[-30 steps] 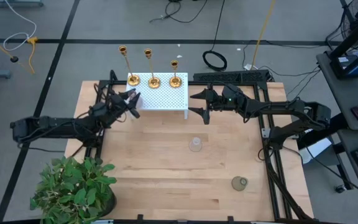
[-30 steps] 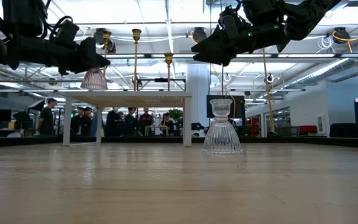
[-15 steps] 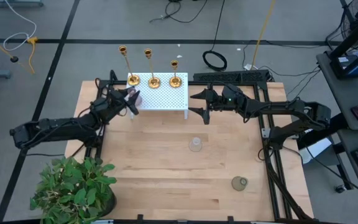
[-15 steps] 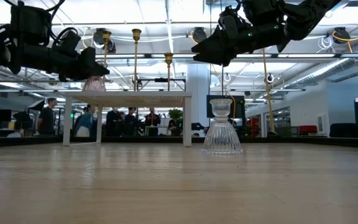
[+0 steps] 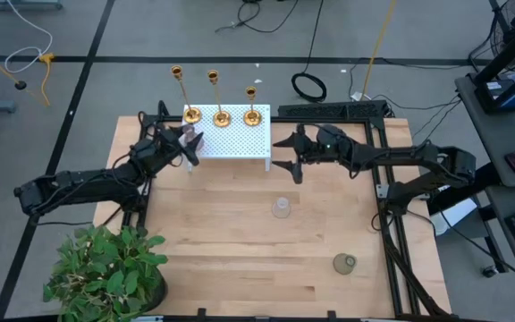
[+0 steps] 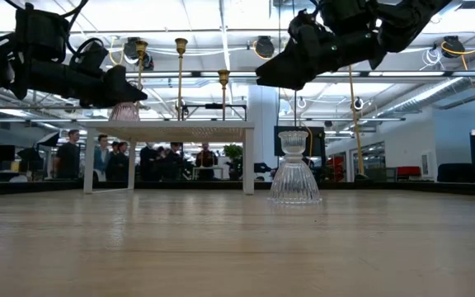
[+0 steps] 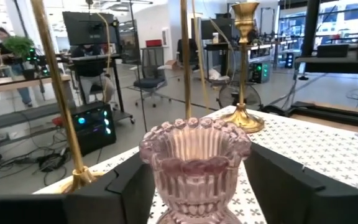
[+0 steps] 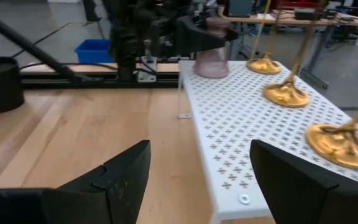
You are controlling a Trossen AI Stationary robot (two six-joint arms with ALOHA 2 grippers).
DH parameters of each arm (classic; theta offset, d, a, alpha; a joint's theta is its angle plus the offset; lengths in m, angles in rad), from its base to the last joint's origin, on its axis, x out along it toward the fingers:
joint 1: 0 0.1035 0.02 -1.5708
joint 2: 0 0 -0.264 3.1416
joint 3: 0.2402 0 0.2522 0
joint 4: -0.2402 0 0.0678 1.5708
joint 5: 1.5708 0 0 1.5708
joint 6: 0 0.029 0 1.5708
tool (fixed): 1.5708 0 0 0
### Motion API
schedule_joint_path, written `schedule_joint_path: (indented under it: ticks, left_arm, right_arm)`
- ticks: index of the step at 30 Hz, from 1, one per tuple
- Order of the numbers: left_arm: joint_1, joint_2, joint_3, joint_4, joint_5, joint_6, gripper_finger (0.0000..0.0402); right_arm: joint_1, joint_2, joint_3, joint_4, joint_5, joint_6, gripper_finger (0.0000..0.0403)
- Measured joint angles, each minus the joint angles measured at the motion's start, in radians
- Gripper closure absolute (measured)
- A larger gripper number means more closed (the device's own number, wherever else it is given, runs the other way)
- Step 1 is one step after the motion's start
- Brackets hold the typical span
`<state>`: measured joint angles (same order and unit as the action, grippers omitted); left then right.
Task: Pick & Place candle stick holders
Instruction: Put the transparent candle holder on the shelf
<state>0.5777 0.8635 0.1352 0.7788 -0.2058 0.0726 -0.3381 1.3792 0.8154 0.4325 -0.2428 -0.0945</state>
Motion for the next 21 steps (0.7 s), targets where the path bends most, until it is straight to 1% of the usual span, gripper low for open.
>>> schedule_joint_path:
  ticks: [3,7,9,17,21]
  left_arm:
    - [0.000,-0.001,0.000,0.000,-0.030,0.011,0.0134]
    - [-0.008,-0.009,0.000,0.000,-0.029,0.018,0.0108]
    - [-0.018,-0.017,0.000,0.000,-0.030,0.027,0.0100]
    - [-0.070,-0.101,0.000,-0.015,-0.041,0.065,0.0092]
    - [-0.102,-0.164,0.000,-0.081,-0.098,0.090,0.0092]
  right_arm:
    - [0.025,0.000,0.000,-0.004,-0.006,-0.022,0.0131]
    - [0.056,0.000,0.000,-0.033,-0.065,-0.042,0.0124]
    - [0.071,0.000,0.000,-0.040,-0.076,-0.041,0.0120]
    - [0.118,0.000,0.000,-0.090,-0.075,-0.024,0.0110]
    - [0.139,0.000,0.000,-0.109,-0.074,-0.024,0.0110]
